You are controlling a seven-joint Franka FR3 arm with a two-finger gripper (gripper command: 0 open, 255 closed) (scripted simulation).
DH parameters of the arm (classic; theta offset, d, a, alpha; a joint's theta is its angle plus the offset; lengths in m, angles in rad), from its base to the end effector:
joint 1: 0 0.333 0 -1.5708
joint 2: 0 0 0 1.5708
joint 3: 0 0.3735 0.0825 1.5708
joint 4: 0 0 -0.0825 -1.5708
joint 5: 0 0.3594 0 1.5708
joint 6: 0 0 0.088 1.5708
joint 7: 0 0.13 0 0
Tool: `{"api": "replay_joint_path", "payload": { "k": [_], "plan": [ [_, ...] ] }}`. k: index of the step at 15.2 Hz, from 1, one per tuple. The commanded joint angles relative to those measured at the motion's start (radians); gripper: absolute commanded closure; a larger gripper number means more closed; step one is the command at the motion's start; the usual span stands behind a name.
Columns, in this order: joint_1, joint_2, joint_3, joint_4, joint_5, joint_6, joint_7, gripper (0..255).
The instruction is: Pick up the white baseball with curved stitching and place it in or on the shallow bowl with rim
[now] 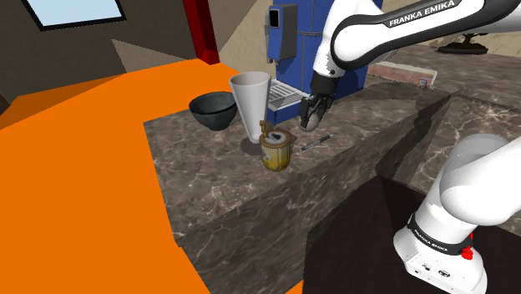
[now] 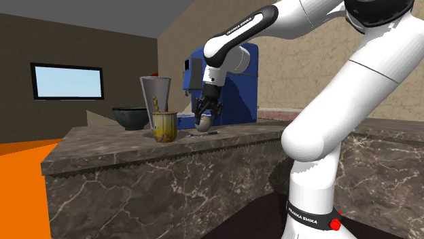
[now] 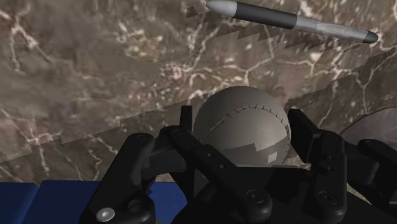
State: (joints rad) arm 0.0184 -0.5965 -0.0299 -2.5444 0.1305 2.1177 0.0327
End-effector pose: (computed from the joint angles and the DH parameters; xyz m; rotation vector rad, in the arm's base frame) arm 0.3319 0.0033 0.5200 -2.9917 0.1481 -0.2512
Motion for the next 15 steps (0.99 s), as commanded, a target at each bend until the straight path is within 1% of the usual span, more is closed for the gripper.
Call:
{"api": "replay_joint_path", "payload": {
  "k": [1, 4, 15],
  "plan": [
    [0.000, 0.000, 0.000, 0.000, 0.000, 0.000, 0.000, 255],
    [0.000, 0.000, 0.000, 0.000, 0.000, 0.000, 0.000, 255],
    [-0.003, -0.018, 0.000, 0.135, -0.010, -0.152, 0.019, 255]
  ]
}}
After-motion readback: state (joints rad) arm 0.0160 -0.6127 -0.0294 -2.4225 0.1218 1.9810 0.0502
